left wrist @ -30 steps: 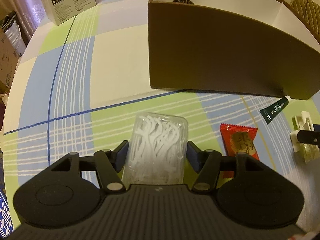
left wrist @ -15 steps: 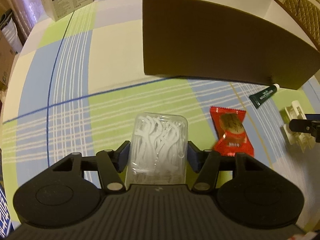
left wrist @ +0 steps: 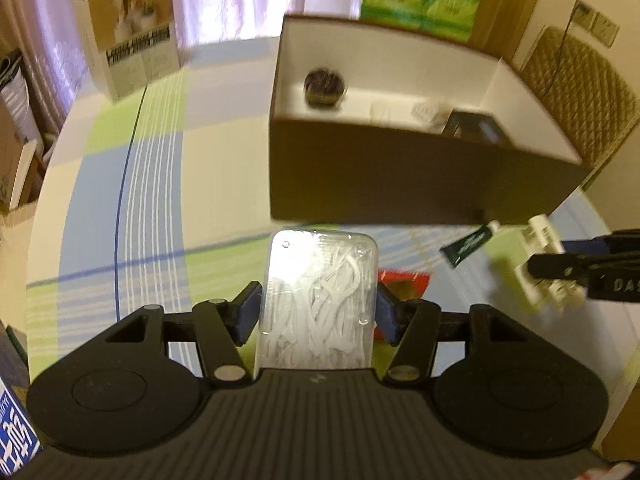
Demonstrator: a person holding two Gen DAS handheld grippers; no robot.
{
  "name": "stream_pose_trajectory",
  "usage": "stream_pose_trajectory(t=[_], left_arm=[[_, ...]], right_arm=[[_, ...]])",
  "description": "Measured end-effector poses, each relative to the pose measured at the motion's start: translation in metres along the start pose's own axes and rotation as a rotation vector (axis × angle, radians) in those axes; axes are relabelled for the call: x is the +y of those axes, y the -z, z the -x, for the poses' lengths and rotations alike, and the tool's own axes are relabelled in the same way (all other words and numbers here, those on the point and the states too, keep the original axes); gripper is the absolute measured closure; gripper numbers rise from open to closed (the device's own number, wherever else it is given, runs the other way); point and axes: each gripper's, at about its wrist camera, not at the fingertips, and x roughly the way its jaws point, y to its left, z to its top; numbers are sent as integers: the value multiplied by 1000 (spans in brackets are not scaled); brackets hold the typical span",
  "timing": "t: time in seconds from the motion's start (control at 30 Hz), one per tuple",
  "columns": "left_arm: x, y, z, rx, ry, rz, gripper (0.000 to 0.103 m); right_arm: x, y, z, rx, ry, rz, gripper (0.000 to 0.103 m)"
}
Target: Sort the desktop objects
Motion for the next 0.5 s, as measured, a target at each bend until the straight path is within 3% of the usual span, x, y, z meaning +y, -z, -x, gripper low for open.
stream_pose_trajectory(t=[0.5], left_arm=[[-16,-56,29,-148,90,-37,49]], right_arm=[[-5,-43,28,-103,-139,-73,66]])
